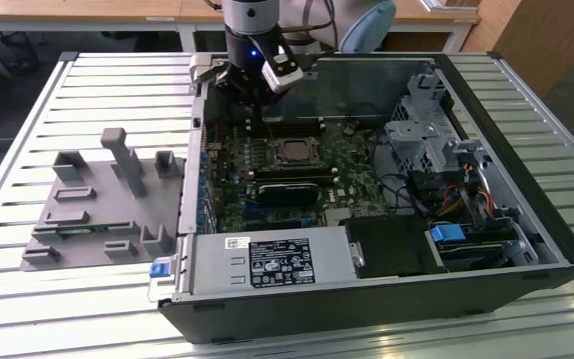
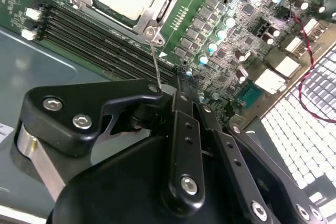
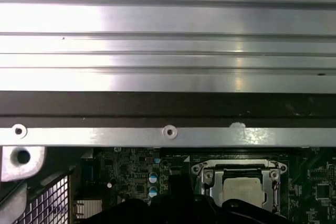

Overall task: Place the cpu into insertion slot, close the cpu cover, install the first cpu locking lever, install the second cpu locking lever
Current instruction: 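Install the first cpu locking lever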

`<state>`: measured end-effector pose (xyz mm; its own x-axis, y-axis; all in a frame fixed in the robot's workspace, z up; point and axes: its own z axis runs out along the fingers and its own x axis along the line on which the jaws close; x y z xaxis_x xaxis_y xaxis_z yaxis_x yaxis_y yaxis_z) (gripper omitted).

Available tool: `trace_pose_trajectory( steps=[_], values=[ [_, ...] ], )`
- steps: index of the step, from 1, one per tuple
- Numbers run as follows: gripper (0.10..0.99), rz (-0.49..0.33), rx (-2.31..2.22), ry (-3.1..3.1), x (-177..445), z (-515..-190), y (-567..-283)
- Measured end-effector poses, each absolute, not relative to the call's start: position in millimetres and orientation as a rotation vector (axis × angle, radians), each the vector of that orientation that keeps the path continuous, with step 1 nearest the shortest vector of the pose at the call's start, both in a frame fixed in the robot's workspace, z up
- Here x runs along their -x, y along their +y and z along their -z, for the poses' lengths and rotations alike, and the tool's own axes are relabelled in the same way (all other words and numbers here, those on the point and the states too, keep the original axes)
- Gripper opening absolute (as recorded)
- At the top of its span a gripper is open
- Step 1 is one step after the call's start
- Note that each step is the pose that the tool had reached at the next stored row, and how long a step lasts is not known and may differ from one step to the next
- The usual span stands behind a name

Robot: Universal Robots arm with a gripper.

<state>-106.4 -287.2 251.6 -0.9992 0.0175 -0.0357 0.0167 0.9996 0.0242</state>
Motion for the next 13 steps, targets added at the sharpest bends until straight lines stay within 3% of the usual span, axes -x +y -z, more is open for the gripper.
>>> trace_pose_trajectory(
  steps=[13],
  values=[
    [0.106, -0.037, -0.027, 3.105, 83.8, -249.9, -286.6]
  ],
)
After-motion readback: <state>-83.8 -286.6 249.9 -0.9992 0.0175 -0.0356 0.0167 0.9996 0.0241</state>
